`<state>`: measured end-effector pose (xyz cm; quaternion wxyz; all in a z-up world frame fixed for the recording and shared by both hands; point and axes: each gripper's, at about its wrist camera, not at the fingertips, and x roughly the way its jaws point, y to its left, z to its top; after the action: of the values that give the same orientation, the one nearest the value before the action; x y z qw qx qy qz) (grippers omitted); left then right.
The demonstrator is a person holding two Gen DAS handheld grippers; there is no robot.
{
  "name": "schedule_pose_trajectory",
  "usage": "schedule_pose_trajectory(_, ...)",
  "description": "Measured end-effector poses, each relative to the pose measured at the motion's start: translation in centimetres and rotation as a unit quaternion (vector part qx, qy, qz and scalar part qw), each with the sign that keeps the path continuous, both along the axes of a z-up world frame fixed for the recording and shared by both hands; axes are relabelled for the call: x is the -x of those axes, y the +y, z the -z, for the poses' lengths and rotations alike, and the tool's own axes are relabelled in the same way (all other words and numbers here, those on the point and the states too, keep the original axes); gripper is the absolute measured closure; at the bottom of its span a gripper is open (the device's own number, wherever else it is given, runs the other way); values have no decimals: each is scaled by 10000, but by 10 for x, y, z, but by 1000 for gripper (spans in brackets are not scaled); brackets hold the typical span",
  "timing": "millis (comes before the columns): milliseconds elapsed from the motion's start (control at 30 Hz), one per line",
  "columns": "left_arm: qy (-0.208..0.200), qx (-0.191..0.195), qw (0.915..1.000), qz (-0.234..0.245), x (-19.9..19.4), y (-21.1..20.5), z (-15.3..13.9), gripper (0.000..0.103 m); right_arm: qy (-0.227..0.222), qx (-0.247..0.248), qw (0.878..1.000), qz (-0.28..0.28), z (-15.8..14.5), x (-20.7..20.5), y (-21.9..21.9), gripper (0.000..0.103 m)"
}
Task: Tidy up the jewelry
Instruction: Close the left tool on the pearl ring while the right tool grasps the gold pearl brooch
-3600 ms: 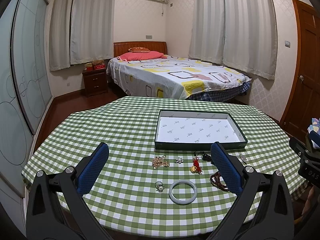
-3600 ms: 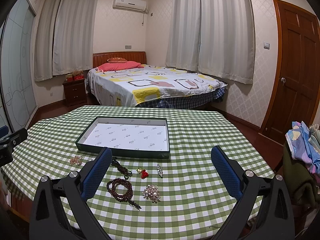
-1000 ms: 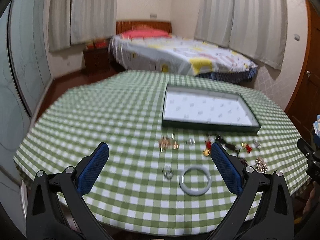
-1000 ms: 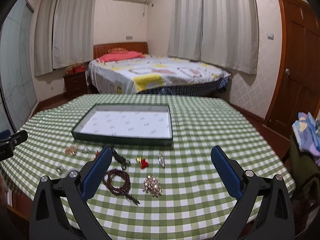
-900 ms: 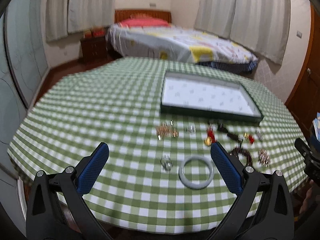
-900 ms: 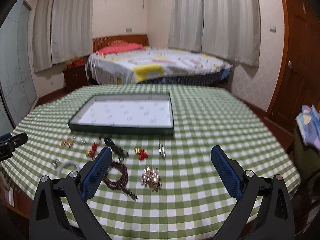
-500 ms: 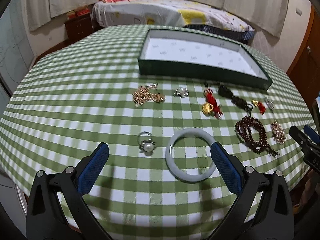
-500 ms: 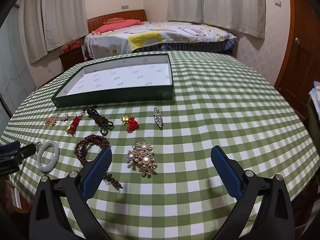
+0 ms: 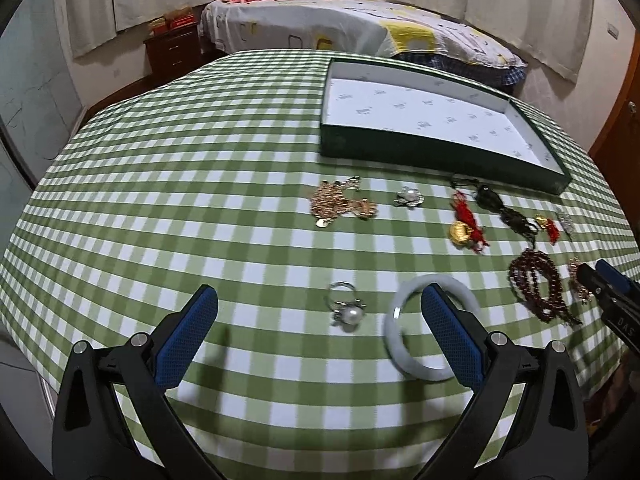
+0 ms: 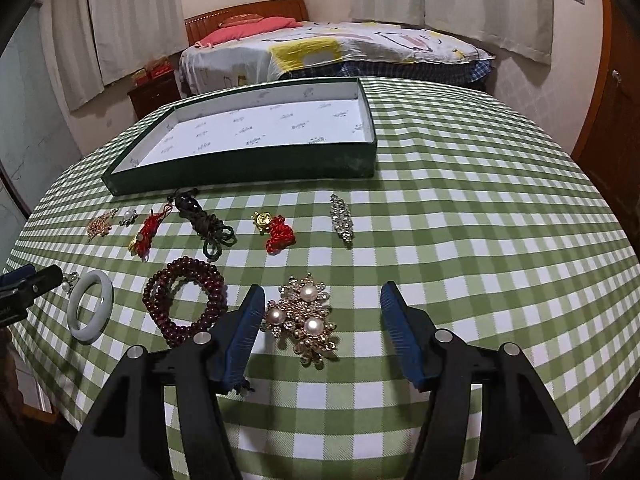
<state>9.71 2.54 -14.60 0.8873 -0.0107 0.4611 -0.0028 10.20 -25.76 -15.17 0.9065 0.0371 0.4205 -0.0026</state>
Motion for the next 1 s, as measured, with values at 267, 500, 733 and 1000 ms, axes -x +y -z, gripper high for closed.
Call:
schedule_pose_trajectory(267,200,121,9997,-45,-8,8,12,24,23,42,10000,0,2,-3,0,44)
schedule_pose_trajectory(500,310,55,9994,161,-11,1,19,44,69,9,10000,-12,5,-5,1,44)
schedule_pose_trajectory(733,309,-52,9991,274,-8,3,19,51,60,-4,10000,-5,4,-5,0,44)
schedule_pose_trajectory(1000,266,-37,9990,357,-6,-1,19,51,107,-18,9999,-28,6,-5,1,44)
